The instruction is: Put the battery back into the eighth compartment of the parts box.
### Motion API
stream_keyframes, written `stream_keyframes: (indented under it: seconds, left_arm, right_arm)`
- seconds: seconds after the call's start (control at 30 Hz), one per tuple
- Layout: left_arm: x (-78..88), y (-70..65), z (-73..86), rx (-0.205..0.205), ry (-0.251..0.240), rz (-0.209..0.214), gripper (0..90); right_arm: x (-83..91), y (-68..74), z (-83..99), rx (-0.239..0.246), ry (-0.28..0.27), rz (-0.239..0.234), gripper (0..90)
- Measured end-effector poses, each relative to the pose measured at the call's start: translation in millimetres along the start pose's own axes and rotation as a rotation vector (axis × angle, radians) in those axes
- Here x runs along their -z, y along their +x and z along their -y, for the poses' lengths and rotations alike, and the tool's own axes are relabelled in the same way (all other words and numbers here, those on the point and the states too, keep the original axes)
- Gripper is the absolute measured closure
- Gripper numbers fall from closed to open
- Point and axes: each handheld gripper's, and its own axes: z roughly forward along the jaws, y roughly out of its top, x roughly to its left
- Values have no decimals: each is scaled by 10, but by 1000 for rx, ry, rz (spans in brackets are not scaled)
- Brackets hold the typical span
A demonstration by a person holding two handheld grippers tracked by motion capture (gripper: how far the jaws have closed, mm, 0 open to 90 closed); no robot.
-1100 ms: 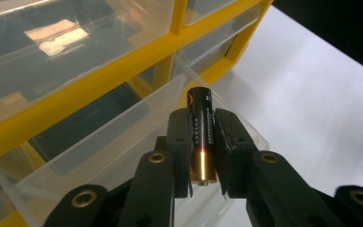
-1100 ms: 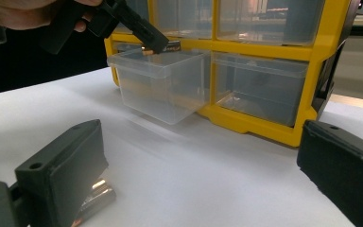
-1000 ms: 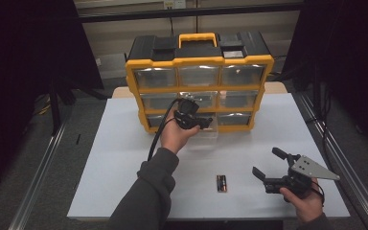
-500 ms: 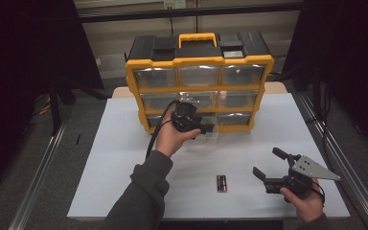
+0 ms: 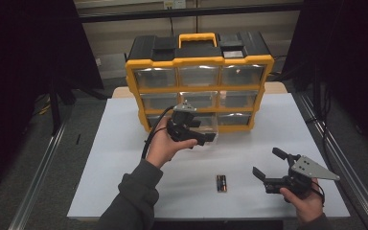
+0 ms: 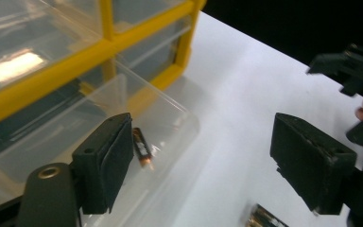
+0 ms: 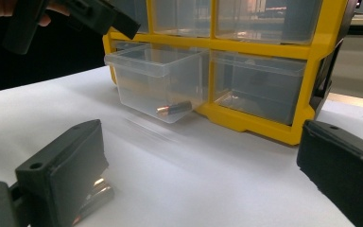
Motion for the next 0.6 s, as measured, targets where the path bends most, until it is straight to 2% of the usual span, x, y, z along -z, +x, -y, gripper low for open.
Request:
stream_keyframes:
  seconds: [0.33,0.4,0.53,0.6]
  left_arm:
    - [14,-114,168,-13,5,47,197]
    - [11,-131,209,-26,12,49,189]
    - [-8,-156,306,-13,20,55,188]
    - [-22,-156,351,-8,11,74,179]
  right_arm:
    - [-1,2,1,-2,0,-1,16]
    - [1,2,-1,1,0,-3,16]
    - [-2,8,-1,-4,0,-5,16]
    - [-1,8,-1,-5,-1,-6,16]
